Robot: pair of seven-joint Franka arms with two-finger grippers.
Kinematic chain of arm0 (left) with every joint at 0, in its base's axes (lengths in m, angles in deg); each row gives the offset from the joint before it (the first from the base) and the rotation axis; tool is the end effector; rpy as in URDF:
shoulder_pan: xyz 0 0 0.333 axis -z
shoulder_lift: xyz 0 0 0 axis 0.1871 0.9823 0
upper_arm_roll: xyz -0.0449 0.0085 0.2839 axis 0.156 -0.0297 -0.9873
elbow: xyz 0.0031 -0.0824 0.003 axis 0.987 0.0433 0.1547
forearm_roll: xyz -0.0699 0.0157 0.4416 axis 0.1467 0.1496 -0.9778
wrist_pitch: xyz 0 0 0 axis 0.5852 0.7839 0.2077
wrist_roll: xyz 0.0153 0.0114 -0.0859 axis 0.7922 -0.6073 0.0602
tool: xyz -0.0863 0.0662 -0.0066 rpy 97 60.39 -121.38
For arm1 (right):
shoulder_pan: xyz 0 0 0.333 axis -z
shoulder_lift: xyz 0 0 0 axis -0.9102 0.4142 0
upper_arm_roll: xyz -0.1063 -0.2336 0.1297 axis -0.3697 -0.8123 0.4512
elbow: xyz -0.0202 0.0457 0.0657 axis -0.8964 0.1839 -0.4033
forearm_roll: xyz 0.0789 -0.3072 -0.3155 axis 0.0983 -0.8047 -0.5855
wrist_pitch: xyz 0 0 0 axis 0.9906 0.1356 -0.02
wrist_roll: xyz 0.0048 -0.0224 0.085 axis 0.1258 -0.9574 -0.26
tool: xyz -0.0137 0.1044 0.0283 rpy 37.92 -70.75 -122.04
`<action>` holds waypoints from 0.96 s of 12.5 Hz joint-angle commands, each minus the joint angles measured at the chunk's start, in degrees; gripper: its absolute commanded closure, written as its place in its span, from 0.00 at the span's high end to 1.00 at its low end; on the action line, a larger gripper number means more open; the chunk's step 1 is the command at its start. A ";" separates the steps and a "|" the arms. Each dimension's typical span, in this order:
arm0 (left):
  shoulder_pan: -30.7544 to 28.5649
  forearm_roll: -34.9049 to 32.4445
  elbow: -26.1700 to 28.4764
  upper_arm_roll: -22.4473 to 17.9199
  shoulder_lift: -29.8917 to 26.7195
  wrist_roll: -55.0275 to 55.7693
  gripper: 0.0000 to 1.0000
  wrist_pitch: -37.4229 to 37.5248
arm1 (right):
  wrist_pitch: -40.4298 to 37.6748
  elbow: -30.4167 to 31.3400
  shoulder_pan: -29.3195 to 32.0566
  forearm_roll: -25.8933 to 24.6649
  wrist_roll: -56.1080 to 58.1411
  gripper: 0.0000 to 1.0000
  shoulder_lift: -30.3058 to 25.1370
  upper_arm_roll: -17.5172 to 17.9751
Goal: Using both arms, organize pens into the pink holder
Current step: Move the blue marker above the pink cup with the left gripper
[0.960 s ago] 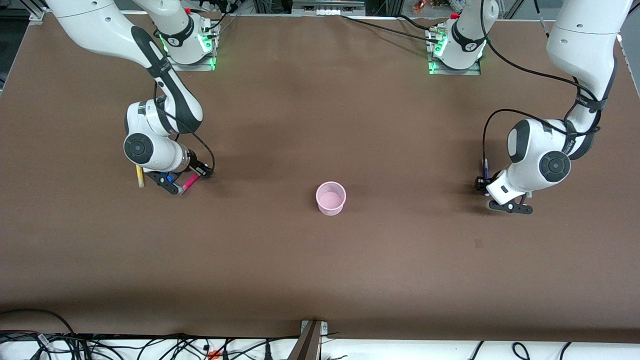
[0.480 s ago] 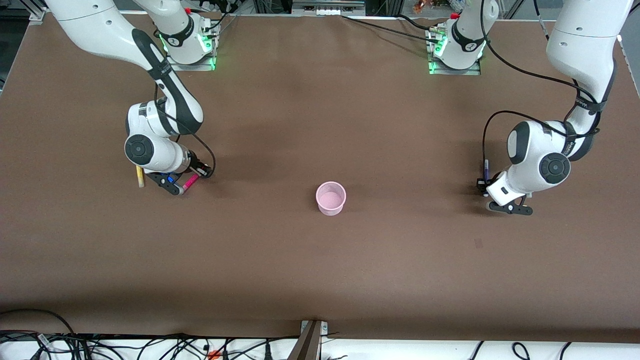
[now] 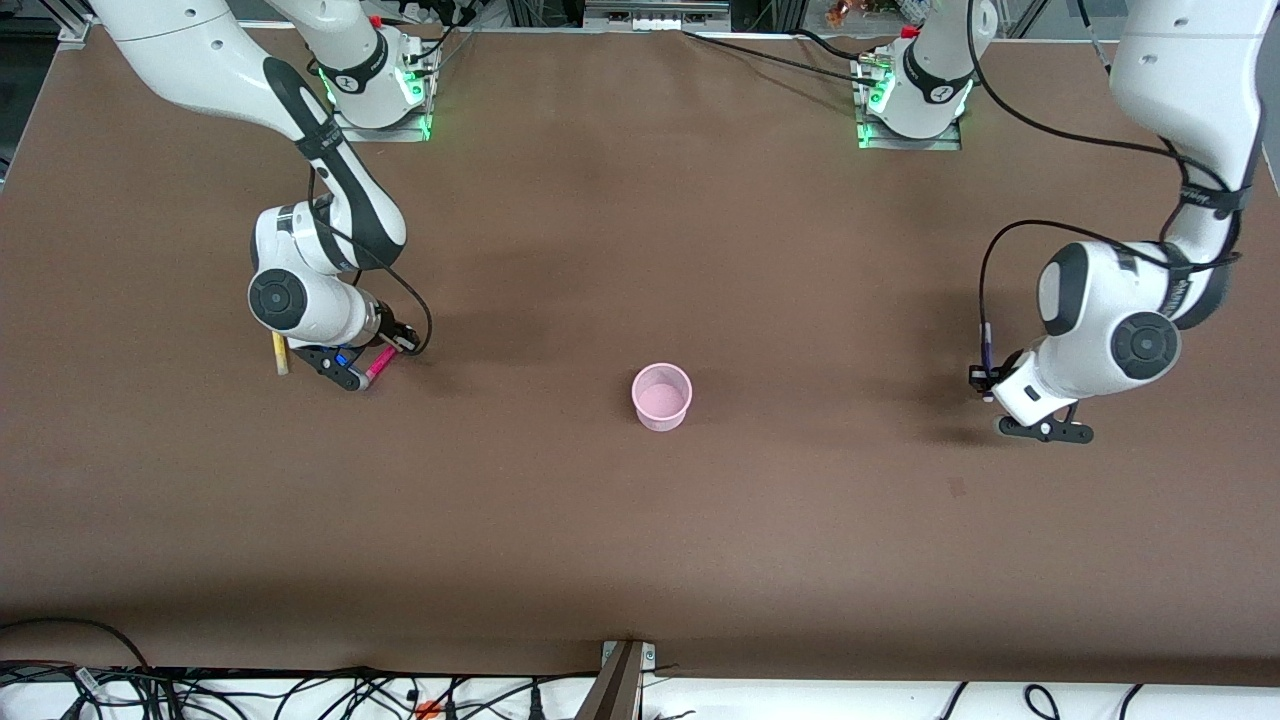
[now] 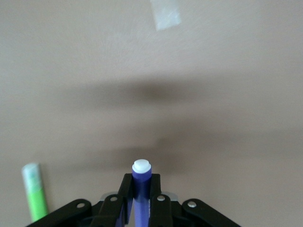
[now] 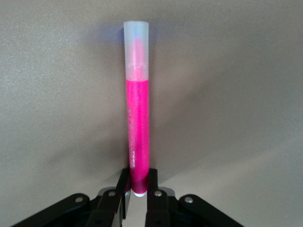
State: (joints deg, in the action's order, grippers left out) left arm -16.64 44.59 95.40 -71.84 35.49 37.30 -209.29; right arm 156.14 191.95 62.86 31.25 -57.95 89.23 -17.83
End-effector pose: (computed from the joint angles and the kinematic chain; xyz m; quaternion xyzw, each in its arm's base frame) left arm 0.6494 0.0145 0.1982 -0.9940 0.0538 0.0939 0.0136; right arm 0.5482 0.1211 0.0993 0.9511 -0.2853 -0.1163 0.0224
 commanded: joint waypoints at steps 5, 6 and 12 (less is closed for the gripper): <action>0.49 27.61 -13.95 6.22 -0.51 -12.61 0.00 13.37 | -13.68 -7.64 0.47 3.14 1.67 0.00 -0.47 0.27; 0.85 33.50 -15.00 6.48 0.44 -16.13 0.00 13.28 | -18.08 -10.71 0.47 5.07 1.67 0.00 -0.47 0.19; 6.28 55.76 -28.52 12.02 13.88 -48.18 0.00 11.70 | -37.97 -24.89 0.47 21.59 0.79 0.00 -0.03 0.01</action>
State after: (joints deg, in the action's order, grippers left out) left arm -12.73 95.17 74.30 -60.10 43.64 -2.07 -197.65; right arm 121.66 169.92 62.94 49.01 -57.17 88.69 -17.86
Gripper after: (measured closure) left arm 0.815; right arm 0.824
